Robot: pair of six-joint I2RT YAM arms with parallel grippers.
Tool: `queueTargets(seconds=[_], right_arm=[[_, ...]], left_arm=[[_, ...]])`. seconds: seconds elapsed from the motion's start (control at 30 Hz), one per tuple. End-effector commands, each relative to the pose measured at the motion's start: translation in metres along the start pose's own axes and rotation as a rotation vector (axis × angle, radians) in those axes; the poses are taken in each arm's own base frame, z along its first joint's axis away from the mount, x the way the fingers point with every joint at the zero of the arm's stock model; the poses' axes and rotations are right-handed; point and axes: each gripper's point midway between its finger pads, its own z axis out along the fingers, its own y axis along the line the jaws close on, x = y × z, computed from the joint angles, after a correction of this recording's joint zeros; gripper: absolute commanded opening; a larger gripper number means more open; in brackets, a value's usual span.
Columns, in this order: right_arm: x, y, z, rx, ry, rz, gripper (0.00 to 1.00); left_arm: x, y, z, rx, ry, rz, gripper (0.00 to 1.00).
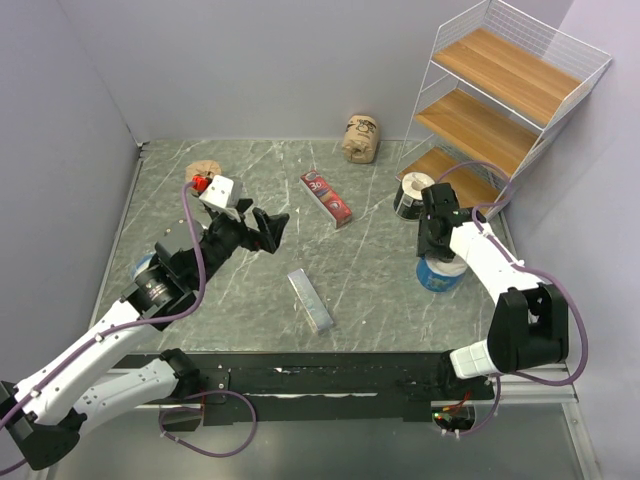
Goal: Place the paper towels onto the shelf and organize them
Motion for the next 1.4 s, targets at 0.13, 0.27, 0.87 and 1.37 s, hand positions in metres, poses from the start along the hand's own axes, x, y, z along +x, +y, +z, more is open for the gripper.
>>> queueTargets(seconds=[0.13, 0.27, 0.87, 1.37], right_arm=[[-0.030, 0.020, -0.027, -0.104, -0.154, -0.092, 0.36], [-0.045, 0.037, -0.055, -0.112, -0.291, -0.208, 0.34], [-0.189, 0.029, -0.295, 0.001, -1.017, -0.530, 0.33], [-0.315, -0.040, -0.353, 0.330, -1.228, -0.696, 0.36]], left_arm=[[-0.009, -0.003, 0.001, 0.012, -0.029, 0.006, 0.96], [-0.009, -0.001, 0.001, 0.002, -0.032, 0.007, 0.96], [-0.013, 0.002, -0.003, -0.009, -0.048, 0.013, 0.96], [-0.014, 0.000, -0.005, 0.001, -0.055, 0.014, 0.96]])
